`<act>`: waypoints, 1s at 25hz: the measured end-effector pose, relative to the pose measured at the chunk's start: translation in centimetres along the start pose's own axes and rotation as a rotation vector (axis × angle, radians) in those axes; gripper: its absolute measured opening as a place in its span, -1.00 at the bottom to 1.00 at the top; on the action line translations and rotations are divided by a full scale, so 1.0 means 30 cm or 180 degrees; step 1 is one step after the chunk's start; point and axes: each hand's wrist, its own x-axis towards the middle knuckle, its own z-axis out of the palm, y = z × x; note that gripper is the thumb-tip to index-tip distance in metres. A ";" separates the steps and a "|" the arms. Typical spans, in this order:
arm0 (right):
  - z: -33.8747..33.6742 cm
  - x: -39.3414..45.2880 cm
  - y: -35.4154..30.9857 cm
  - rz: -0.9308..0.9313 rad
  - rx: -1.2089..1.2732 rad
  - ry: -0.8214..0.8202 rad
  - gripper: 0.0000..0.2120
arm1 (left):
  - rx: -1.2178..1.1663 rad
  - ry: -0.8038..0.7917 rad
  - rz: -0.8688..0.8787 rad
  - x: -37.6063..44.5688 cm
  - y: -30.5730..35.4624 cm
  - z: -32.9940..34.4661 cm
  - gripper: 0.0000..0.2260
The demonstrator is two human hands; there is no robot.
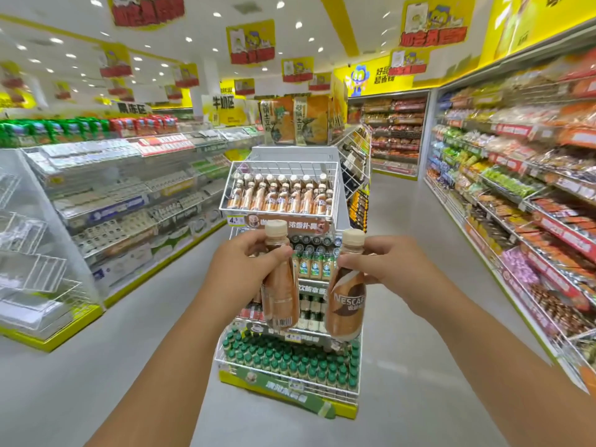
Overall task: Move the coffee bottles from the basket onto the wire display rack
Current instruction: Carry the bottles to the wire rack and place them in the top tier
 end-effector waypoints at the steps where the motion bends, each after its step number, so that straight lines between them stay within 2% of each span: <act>1: 0.010 0.072 0.020 -0.0002 0.0003 -0.0019 -0.92 | 0.0021 -0.0002 -0.0033 0.060 -0.027 0.008 -0.86; 14: 0.017 1.075 0.187 -0.0096 -0.0096 0.0036 -0.81 | -0.0055 -0.0123 -0.0096 1.018 -0.295 0.144 -0.87; 16: 0.039 1.189 0.202 -0.0092 -0.0078 0.0073 -0.81 | -0.0108 -0.0214 -0.0073 1.144 -0.344 0.151 -0.80; 21: 0.133 1.479 0.241 -0.0053 -0.0152 0.0340 -0.77 | -0.0073 -0.0323 0.0074 1.493 -0.503 0.123 -0.85; 25: 0.220 1.687 0.257 -0.0047 -0.0271 0.0655 -0.85 | -0.0169 -0.0651 0.0269 1.772 -0.605 0.089 -0.85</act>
